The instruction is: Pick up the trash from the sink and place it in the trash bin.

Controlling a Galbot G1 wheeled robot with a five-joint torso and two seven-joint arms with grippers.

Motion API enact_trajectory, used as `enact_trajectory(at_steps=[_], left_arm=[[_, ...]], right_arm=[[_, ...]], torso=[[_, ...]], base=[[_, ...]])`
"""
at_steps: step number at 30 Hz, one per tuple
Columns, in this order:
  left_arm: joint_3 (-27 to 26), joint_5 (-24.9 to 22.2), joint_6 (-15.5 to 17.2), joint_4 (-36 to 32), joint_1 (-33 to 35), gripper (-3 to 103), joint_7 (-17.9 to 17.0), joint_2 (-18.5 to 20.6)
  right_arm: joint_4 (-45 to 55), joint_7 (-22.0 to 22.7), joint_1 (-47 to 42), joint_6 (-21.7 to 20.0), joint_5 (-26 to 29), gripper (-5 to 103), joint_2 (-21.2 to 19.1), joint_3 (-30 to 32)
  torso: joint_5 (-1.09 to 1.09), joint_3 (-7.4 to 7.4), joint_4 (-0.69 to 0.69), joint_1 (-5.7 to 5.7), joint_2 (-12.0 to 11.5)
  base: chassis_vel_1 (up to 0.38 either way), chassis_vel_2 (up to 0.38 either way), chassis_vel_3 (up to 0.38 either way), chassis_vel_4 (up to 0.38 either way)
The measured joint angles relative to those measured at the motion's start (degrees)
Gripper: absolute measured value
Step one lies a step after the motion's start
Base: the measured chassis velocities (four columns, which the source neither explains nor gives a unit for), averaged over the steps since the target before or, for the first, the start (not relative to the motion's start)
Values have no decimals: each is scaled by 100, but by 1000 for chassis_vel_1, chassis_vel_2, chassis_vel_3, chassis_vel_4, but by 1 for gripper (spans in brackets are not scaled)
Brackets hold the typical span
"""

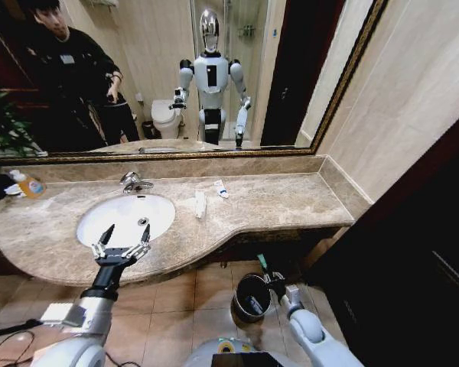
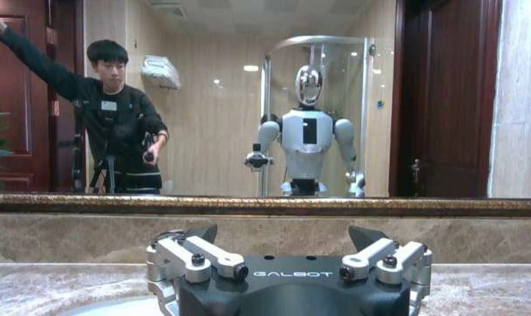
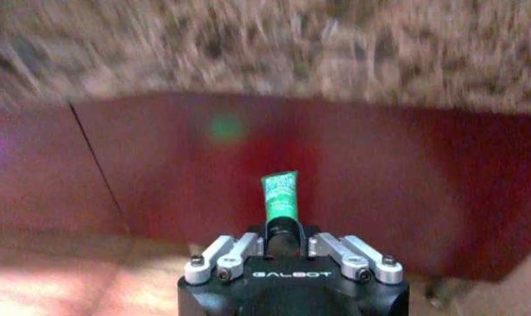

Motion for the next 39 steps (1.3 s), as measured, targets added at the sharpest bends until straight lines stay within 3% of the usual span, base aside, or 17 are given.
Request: enact_trajectory(at_steps=[6, 22, 24, 28, 30, 33, 35, 36, 38, 39], left_arm=[[0, 0, 0, 0, 0, 100, 0, 0], [0, 0, 0, 0, 0, 100, 0, 0], [0, 0, 0, 0, 0, 100, 0, 0], [0, 0, 0, 0, 0, 100, 0, 0], [0, 0, 0, 0, 0, 100, 0, 0], [0, 0, 0, 0, 0, 100, 0, 0], [0, 0, 0, 0, 0, 100, 0, 0], [0, 0, 0, 0, 0, 100, 0, 0], [0, 0, 0, 0, 0, 100, 0, 0], [0, 0, 0, 0, 0, 100, 0, 0]], right_arm=[[-875, -2, 322, 302, -162, 21, 250, -42], [-1825, -220, 508, 606, -465, 18, 683, -120], [-1839, -187, 510, 611, -494, 22, 714, -115], [-1827, -139, 499, 610, -556, 44, 766, -110], [-1827, -135, 499, 610, -572, 44, 778, -108], [-1841, -83, 504, 623, -645, 60, 865, -97], [-1844, -73, 506, 623, -652, 60, 883, -97], [-1852, -62, 507, 623, -674, 71, 914, -96], [-1852, -60, 507, 623, -684, 71, 925, -95], [-1846, -56, 499, 623, -705, 82, 945, -96]], torso=[[-1, 0, 0, 0, 0], [-1, 0, 0, 0, 0], [0, 0, 0, 0, 0], [-1, 0, 0, 0, 0], [-1, 0, 0, 0, 0], [-1, 0, 0, 0, 0], [-1, 0, 0, 0, 0], [-1, 0, 0, 0, 0], [-1, 0, 0, 0, 0], [-1, 0, 0, 0, 0]], base=[[0, 0, 0, 0], [0, 0, 0, 0], [0, 0, 0, 0], [0, 0, 0, 0], [0, 0, 0, 0], [0, 0, 0, 0], [0, 0, 0, 0], [0, 0, 0, 0], [0, 0, 0, 0], [0, 0, 0, 0]])
